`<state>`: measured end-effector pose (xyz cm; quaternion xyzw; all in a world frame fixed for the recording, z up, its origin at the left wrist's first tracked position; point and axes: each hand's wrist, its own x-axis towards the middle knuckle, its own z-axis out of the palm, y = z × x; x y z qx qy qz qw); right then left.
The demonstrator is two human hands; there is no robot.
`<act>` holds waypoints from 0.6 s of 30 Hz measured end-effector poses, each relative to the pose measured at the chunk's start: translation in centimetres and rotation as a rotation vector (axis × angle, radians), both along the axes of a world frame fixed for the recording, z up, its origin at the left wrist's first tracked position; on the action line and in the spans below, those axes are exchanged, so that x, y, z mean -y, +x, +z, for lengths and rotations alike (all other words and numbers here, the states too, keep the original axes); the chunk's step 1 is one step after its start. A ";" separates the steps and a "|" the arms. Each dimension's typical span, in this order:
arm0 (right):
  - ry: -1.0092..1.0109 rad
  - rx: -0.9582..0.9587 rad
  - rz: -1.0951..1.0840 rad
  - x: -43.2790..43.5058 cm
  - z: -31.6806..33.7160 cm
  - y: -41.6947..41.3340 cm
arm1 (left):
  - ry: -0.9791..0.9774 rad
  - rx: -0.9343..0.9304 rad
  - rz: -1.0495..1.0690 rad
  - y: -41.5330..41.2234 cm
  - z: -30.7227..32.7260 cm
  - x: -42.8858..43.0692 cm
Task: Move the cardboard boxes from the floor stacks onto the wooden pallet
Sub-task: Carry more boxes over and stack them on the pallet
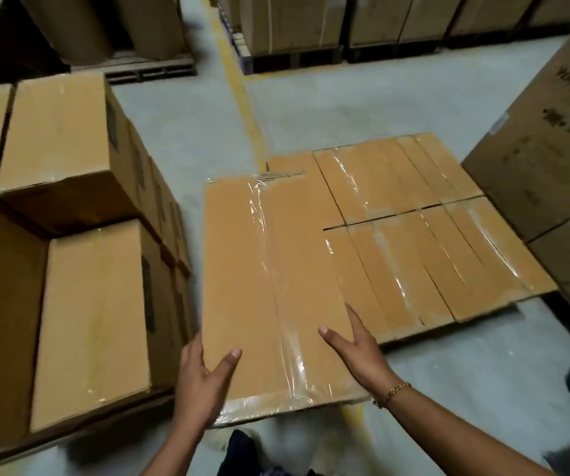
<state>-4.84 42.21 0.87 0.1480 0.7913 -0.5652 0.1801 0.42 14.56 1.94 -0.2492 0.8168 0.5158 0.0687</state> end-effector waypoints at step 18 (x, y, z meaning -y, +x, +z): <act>-0.028 -0.013 -0.358 -22.0 1.6 -3.0 | 0.129 0.069 -0.366 -13.6 0.7 -21.6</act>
